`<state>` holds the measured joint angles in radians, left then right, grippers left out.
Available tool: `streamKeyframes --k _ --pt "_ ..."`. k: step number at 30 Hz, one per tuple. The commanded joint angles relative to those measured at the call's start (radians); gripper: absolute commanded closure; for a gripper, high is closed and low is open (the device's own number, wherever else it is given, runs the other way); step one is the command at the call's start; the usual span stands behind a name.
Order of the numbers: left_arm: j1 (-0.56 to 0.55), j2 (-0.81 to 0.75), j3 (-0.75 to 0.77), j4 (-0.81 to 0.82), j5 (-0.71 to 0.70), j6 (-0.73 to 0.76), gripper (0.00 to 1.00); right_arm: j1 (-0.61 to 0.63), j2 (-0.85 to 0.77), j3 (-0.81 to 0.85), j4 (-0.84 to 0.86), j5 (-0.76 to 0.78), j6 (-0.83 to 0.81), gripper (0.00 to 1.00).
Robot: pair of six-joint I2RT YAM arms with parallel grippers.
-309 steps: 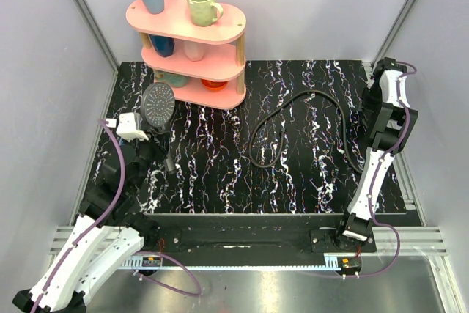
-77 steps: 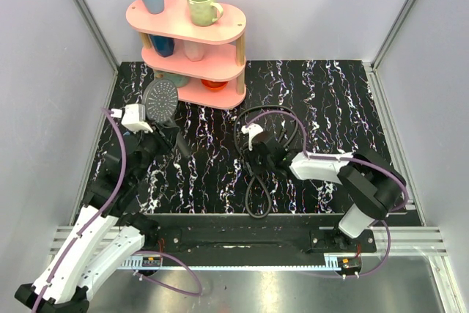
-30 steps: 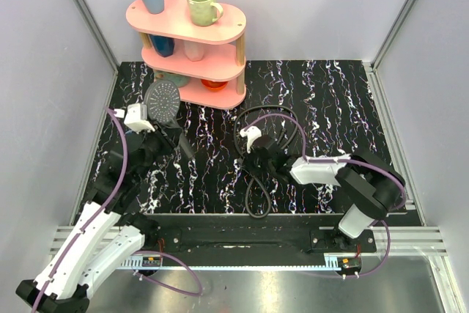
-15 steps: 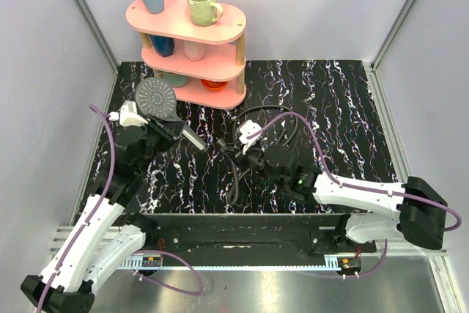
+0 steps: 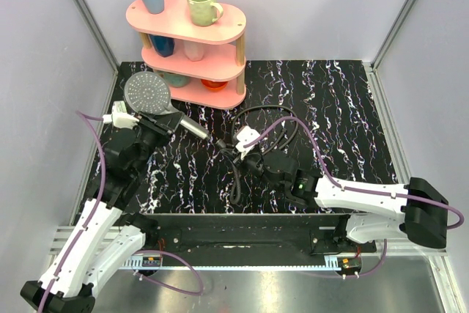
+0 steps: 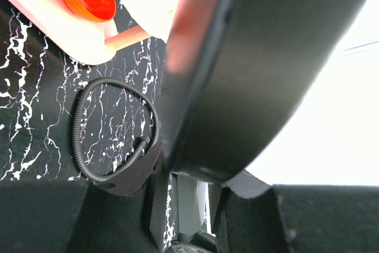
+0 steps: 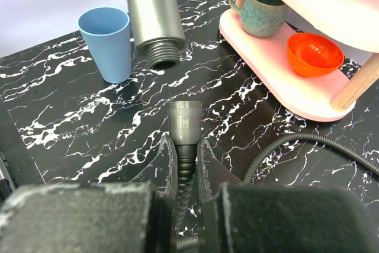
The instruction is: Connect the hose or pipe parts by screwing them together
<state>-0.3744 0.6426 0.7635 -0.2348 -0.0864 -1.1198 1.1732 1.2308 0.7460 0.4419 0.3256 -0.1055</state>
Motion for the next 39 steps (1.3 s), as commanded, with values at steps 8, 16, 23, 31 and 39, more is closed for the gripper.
streamKeyframes --k 8,16,23,31,39 --pt "0.005 -0.046 -0.003 0.141 0.022 0.018 1.0 0.065 0.041 0.107 0.058 0.056 -0.065 1.0" --pt "0.005 -0.06 -0.029 0.135 0.056 0.032 1.0 0.074 0.075 0.144 0.061 0.085 -0.074 1.0" --pt "0.005 -0.083 -0.036 0.104 0.062 0.055 1.0 0.074 0.084 0.144 0.07 0.122 -0.074 1.0" --pt "0.005 -0.072 -0.036 0.115 0.111 0.064 1.0 0.074 0.09 0.148 0.07 0.089 -0.069 1.0" --pt "0.005 -0.074 -0.072 0.167 0.2 0.109 1.0 0.074 0.068 0.136 0.106 0.049 -0.072 1.0"
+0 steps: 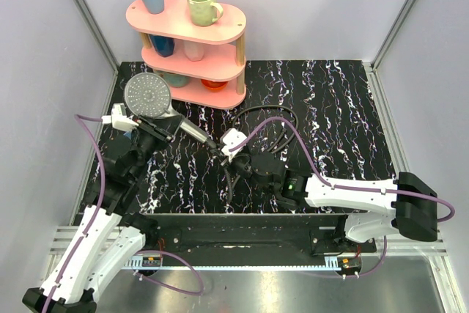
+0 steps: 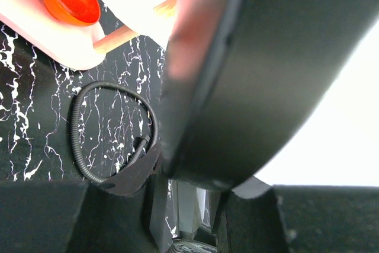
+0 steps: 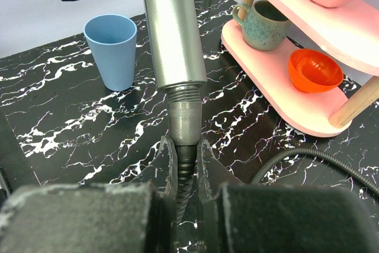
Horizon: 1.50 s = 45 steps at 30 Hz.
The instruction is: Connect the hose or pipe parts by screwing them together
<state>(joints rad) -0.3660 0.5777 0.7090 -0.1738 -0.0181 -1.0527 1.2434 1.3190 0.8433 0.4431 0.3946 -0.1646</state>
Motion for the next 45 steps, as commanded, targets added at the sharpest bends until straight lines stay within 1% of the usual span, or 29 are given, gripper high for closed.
streamKeyframes --k 1,6,16,19,22,27,34,38,42,45 --pt "-0.004 -0.006 -0.022 0.131 0.147 0.046 1.0 0.004 -0.02 0.04 0.105 -0.023 -0.013 1.0" --pt "-0.004 0.001 -0.062 0.177 0.253 0.069 1.0 0.004 -0.03 0.028 0.124 -0.04 -0.015 1.0" --pt "-0.004 -0.045 -0.1 0.252 0.313 0.071 1.0 0.005 -0.053 0.004 0.177 -0.045 0.005 1.0" --pt "-0.004 -0.065 -0.112 0.246 0.329 0.08 1.0 0.004 -0.085 -0.019 0.21 -0.043 0.004 1.0" --pt "-0.004 -0.075 -0.128 0.286 0.368 0.088 1.0 0.002 -0.101 -0.03 0.223 -0.054 0.002 1.0" --pt "-0.004 -0.047 -0.134 0.381 0.463 0.082 1.0 0.002 -0.116 -0.035 0.217 -0.102 0.011 1.0" --pt "-0.004 -0.007 -0.111 0.387 0.572 0.158 1.0 0.002 -0.171 -0.047 0.19 -0.168 0.014 1.0" --pt "-0.004 0.016 -0.109 0.395 0.63 0.2 1.0 0.001 -0.201 -0.044 0.139 -0.207 0.008 1.0" --pt "-0.004 0.065 -0.105 0.433 0.737 0.212 1.0 -0.012 -0.218 -0.036 0.091 -0.264 0.01 1.0" --pt "-0.004 0.077 -0.112 0.479 0.773 0.212 1.0 -0.024 -0.225 -0.039 0.077 -0.289 0.022 1.0"
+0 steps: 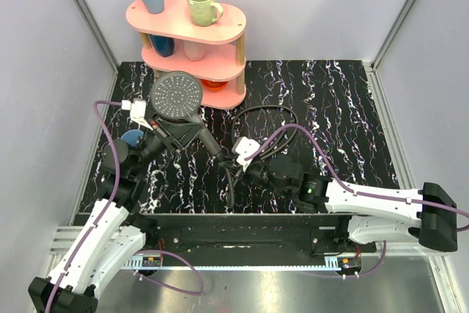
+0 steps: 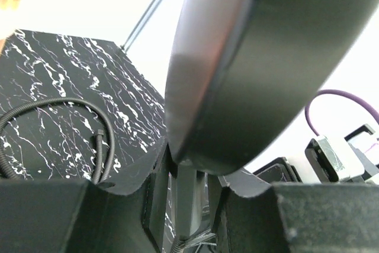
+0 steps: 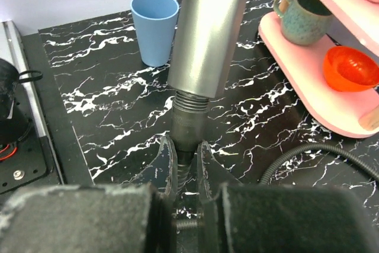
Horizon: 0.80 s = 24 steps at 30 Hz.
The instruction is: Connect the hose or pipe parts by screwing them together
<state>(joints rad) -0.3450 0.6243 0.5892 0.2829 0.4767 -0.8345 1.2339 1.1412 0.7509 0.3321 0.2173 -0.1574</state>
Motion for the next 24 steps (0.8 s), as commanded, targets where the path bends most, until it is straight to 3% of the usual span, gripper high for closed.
streamKeyframes --k 1,11,24 --pt "-0.025 0.029 -0.003 0.03 0.277 -0.006 1.0 -0.02 -0.052 0.051 0.186 -0.116 0.021 1.0" --pt "-0.025 0.028 -0.077 0.209 0.298 -0.038 1.0 -0.125 -0.093 -0.016 0.278 -0.214 0.151 1.0" --pt "-0.025 0.078 -0.153 0.496 0.313 -0.153 1.0 -0.235 -0.098 -0.021 0.289 -0.472 0.332 1.0"
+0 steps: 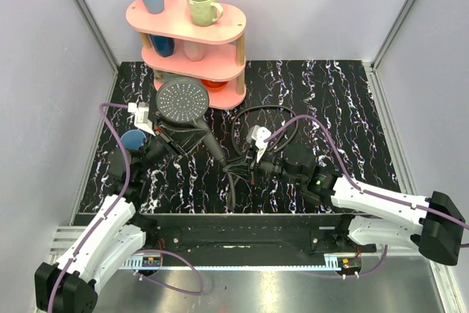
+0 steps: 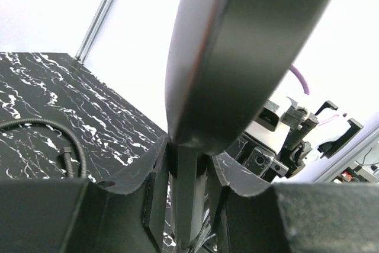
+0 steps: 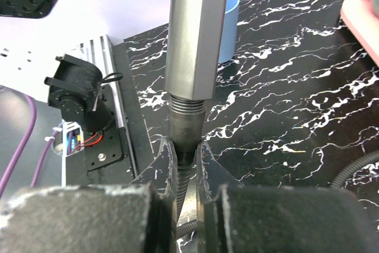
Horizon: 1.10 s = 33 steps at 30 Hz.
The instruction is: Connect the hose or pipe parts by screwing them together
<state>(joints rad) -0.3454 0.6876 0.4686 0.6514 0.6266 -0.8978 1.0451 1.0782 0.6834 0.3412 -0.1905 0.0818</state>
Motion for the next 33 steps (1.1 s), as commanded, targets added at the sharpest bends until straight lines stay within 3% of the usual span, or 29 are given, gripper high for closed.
streamKeyframes --k 1,11,23,25,29,33 --pt "-0.024 0.016 -0.042 0.148 0.165 -0.099 1.0 -0.075 -0.035 0.042 0.297 -0.084 0.11 1.0" --pt "-0.024 0.073 -0.065 0.326 0.191 -0.197 1.0 -0.181 0.008 0.056 0.351 -0.303 0.281 1.0" --pt "-0.024 0.148 -0.097 0.565 0.185 -0.341 1.0 -0.253 0.086 0.031 0.513 -0.383 0.46 1.0" --pt "-0.024 0.151 -0.091 0.557 0.179 -0.337 1.0 -0.254 0.098 0.047 0.478 -0.362 0.461 0.99" --pt "-0.024 0.103 -0.064 0.33 0.128 -0.233 1.0 -0.252 0.111 0.07 0.418 -0.328 0.437 0.87" --pt "-0.024 0.046 -0.038 0.153 0.07 -0.135 1.0 -0.252 0.132 0.076 0.397 -0.317 0.434 0.84"
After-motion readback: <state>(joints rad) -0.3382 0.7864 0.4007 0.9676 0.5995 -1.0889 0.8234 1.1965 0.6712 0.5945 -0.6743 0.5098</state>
